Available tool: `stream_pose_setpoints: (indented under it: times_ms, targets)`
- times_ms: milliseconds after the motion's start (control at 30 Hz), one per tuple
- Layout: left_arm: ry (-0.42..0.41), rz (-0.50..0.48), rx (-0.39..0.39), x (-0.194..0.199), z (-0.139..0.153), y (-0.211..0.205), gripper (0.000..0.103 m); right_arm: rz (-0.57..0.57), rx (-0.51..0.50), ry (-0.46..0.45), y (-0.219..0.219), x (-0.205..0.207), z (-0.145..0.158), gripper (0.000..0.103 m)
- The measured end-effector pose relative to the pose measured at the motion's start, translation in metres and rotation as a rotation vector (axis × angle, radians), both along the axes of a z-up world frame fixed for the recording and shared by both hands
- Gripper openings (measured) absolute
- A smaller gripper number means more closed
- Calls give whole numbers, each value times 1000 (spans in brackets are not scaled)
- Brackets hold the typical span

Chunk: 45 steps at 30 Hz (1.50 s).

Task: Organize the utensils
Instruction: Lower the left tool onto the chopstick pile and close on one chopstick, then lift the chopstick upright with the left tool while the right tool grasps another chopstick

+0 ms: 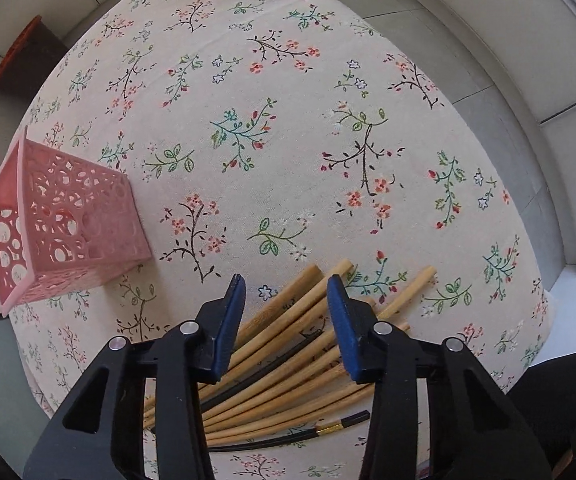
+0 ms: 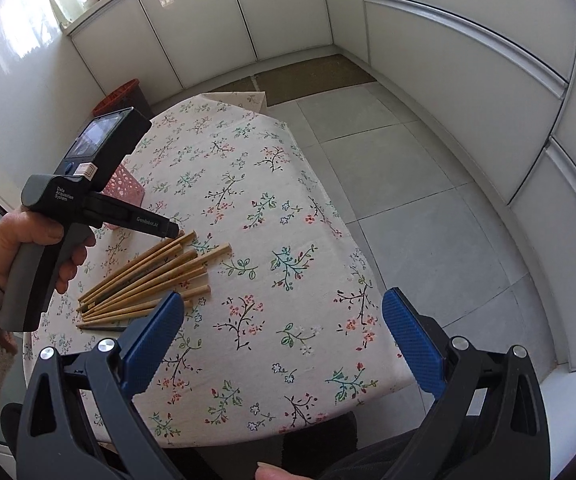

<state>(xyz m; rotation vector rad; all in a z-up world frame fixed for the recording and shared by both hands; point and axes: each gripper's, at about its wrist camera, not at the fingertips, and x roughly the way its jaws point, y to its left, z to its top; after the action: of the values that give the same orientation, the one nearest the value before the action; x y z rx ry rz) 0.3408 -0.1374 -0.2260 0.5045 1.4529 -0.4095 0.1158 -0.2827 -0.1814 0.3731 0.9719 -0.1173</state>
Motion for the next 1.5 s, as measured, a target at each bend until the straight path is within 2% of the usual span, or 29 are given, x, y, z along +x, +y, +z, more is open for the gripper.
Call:
stream_pose_setpoints:
  times_ms: [267,400,567,733,800,867,933,1000,1100,1200,1333,1400,1500]
  targets:
    - [4,-46,22,9,-9,-2,23,1,-12,4,1,0,-2,96]
    - [24,-62,-6,11,-9,-8,22,-3,-7,12,0,2,-4,96]
    - [31,-82,13,10,-16,-8,23,-9,-6,19,0,2,-5,96]
    - [39,-44,-49,15,-24,11,22,-39,-26,41,1,4,-9,96]
    - [6,-24,-71,12,-22,18,19,-73,11,69,-4,6,-13,96]
    - [-50,5,-84,7,-20,26,15,-112,93,131,-10,11,-27,96]
    - [-109,18,-128,-6,-16,39,7,-180,168,213,-14,17,-42,94]
    - [-151,45,-186,-18,-3,54,7,-220,242,263,-14,28,-55,89]
    - [-264,66,-237,-40,24,79,6,-220,227,295,4,56,-61,80]
    - [-308,113,-329,-62,51,108,6,-217,267,345,27,73,-66,73]
    - [-332,142,-488,-91,85,151,6,-191,335,427,58,72,-77,64]
    - [-353,151,-540,-106,97,164,6,-221,422,487,67,69,-89,59]
    - [-381,173,-604,-115,113,179,6,-302,462,529,74,69,-99,52]
